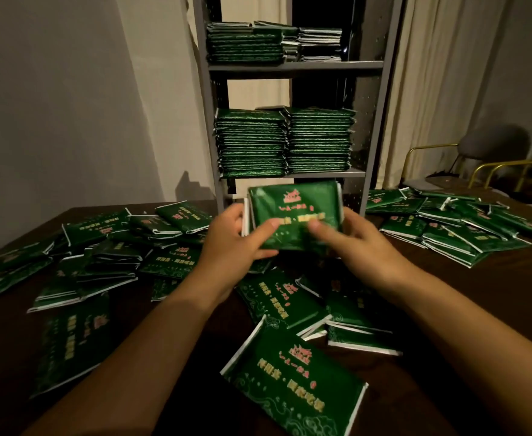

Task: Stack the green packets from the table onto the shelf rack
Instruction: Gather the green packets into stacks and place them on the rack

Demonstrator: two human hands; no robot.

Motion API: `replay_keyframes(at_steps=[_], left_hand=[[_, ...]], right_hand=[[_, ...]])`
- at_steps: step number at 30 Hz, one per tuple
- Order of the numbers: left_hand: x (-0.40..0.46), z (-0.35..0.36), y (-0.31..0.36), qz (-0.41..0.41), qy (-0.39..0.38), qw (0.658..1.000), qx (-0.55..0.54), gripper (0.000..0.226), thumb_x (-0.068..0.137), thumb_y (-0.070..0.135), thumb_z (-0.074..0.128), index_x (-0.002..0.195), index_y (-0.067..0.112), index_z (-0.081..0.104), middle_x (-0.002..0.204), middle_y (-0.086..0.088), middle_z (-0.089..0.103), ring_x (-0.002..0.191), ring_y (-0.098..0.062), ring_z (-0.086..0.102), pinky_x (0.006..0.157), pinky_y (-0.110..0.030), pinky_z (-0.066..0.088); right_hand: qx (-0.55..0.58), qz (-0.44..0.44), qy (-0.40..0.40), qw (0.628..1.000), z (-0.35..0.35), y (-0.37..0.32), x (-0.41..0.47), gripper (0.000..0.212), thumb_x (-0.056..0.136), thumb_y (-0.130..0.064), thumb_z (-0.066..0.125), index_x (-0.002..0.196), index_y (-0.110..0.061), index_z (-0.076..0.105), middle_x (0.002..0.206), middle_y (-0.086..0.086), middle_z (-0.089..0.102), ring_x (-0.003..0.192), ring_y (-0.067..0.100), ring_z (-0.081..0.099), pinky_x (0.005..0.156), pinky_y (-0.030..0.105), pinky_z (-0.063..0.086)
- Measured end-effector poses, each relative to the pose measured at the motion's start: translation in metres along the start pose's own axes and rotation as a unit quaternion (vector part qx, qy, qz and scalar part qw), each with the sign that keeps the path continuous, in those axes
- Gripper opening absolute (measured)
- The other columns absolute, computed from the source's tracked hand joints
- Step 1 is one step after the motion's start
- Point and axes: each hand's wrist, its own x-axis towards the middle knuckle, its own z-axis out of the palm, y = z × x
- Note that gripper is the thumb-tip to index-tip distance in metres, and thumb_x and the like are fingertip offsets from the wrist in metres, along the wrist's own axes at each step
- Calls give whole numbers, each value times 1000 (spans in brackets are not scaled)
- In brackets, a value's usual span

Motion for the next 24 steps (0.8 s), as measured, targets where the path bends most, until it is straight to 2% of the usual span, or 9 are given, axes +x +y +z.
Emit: replay_keyframes(at_steps=[1, 3, 5, 8, 12, 14, 17, 20, 24], left_hand=[[3, -3, -2, 1, 39, 999, -11, 19, 94, 11, 68, 111, 19, 62, 111, -3, 73, 96, -18, 74, 69, -30, 62], [8, -10, -8, -2, 94, 995, -32, 19, 97, 13, 65, 115, 17, 61, 116, -1, 70, 103, -18, 71, 68, -29, 61], [12, -15, -15, -13, 116, 993, -29, 23, 98, 16, 64, 120, 14, 58, 122, -3, 66, 110, -20, 67, 68, -28, 61], [14, -17, -25, -18, 128, 992, -10, 29, 97, 19, 65, 124, 13, 56, 126, -5, 64, 113, -24, 66, 67, -28, 61], [17, -19, -33, -27, 131, 991, -3, 54, 94, 25, 70, 142, 15, 48, 142, -9, 54, 116, -26, 64, 68, -29, 62], [15, -18, -32, -25, 133, 991, 3, 51, 94, 25, 70, 140, 16, 50, 139, -8, 57, 115, -26, 65, 68, -28, 61], [12, -16, -28, -9, 146, 989, 14, 28, 97, 20, 65, 124, 15, 58, 122, -2, 66, 108, -19, 67, 67, -26, 60], [12, -17, -23, -1, 179, 984, 13, 24, 99, 22, 62, 121, 15, 56, 117, 1, 68, 104, -17, 69, 75, -33, 62], [12, -25, -14, -17, 210, 977, 11, 63, 85, 48, 66, 138, 22, 46, 135, -3, 60, 123, -24, 60, 102, -53, 51]], right_hand=[[-128, 6, -18, 992, 0, 0, -3, 76, 71, -71, 68, 131, -26, 50, 119, -10, 63, 105, 11, 63, 87, 30, 52], [-374, -7, -80, 924, 2, -3, -10, 115, 44, -97, 58, 137, -32, 46, 122, -11, 50, 115, 11, 48, 98, 38, 48], [-471, -26, -173, 865, 10, -5, -16, 127, 42, -98, 57, 148, -32, 36, 125, -13, 37, 120, 10, 33, 109, 39, 40], [-504, -47, -231, 831, 19, -5, -20, 124, 53, -87, 69, 154, -34, 22, 132, -14, 34, 122, 9, 27, 114, 36, 29], [-434, -66, -180, 880, 14, -1, -14, 86, 69, -71, 74, 143, -39, 43, 118, -16, 54, 116, 8, 42, 109, 37, 37], [-366, -63, -154, 916, 11, 2, -12, 72, 75, -55, 80, 138, -37, 49, 111, -17, 58, 109, 6, 54, 102, 34, 47], [-272, -60, -108, 954, 12, 7, -9, 69, 74, -34, 86, 134, -37, 52, 103, -13, 61, 97, 5, 62, 90, 28, 55], [-180, -65, -95, 977, 13, 10, -6, 72, 75, -15, 87, 133, -35, 50, 94, -5, 57, 76, 5, 59, 73, 27, 56], [-74, -62, -121, 988, 13, 9, -6, 72, 77, 6, 79, 133, -27, 50, 93, 2, 49, 61, -1, 51, 61, 19, 50]])
